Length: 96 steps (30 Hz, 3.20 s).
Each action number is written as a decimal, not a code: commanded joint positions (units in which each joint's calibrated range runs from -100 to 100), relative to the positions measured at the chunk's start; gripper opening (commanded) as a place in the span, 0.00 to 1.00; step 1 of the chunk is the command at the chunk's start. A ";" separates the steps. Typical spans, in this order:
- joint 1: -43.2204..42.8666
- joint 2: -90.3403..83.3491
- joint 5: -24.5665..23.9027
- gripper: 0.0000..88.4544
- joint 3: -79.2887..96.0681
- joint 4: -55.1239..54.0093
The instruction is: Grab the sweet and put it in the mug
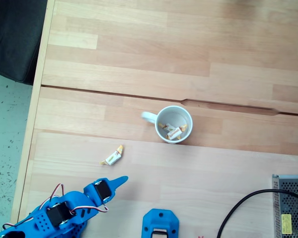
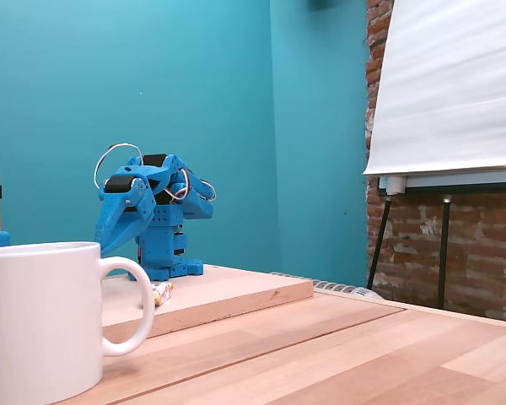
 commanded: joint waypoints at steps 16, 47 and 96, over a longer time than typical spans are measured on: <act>0.81 -0.72 0.10 0.00 0.90 0.12; 2.12 -0.46 1.56 0.00 -5.17 -2.46; -0.42 9.09 6.64 0.00 -36.93 -3.35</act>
